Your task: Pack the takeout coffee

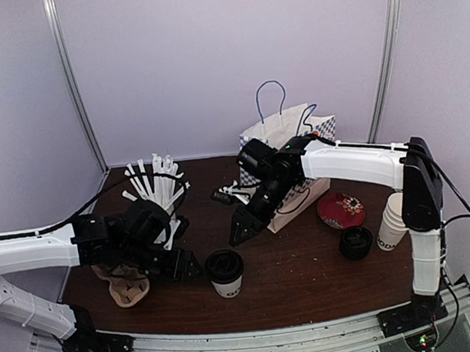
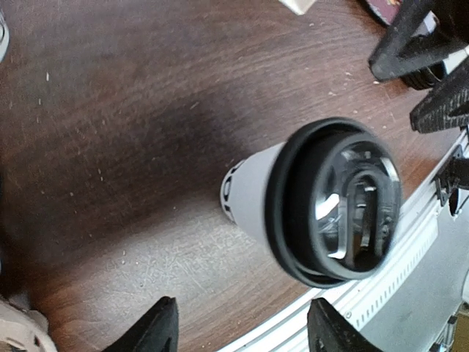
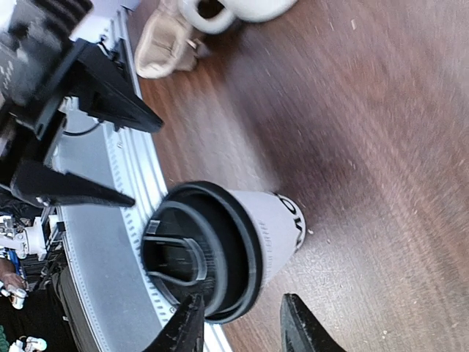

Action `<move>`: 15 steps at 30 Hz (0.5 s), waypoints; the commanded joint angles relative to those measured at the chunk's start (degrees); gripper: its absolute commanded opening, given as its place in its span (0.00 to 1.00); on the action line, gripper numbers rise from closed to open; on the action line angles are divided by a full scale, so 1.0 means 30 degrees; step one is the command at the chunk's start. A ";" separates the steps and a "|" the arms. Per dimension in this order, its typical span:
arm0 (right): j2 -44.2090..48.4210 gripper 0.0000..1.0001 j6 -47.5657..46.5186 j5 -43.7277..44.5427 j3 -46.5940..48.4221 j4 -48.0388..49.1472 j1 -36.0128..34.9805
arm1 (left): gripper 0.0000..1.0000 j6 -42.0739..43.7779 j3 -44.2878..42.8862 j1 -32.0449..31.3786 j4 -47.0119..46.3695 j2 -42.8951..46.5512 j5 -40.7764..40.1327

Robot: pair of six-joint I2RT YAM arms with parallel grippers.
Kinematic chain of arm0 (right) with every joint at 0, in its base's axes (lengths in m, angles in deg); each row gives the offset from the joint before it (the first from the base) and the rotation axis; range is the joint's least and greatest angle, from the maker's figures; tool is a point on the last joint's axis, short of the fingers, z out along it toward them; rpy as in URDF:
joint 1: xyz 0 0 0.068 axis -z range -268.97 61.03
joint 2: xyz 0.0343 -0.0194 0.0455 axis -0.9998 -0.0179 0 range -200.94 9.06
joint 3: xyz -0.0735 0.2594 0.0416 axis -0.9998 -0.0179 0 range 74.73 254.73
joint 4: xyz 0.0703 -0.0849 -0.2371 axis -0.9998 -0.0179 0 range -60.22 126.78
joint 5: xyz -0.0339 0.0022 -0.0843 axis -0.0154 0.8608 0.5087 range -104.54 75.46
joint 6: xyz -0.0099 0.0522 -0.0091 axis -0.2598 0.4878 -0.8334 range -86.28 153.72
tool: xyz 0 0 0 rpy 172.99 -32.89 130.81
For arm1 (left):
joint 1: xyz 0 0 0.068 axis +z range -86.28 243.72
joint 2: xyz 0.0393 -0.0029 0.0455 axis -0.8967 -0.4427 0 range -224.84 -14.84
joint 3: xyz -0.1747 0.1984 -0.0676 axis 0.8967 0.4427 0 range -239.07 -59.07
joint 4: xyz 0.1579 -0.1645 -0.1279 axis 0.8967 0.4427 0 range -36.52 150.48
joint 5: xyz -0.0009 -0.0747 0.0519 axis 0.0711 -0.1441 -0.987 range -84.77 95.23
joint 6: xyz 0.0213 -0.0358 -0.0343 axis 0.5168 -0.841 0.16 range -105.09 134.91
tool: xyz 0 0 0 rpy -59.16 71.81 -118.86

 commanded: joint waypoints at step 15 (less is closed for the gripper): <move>0.7419 0.50 -1.1509 -0.3675 0.0730 -0.7960 0.3032 | 0.88 1.2670 -0.6963 -0.0764 0.4041 -0.1150 -0.3102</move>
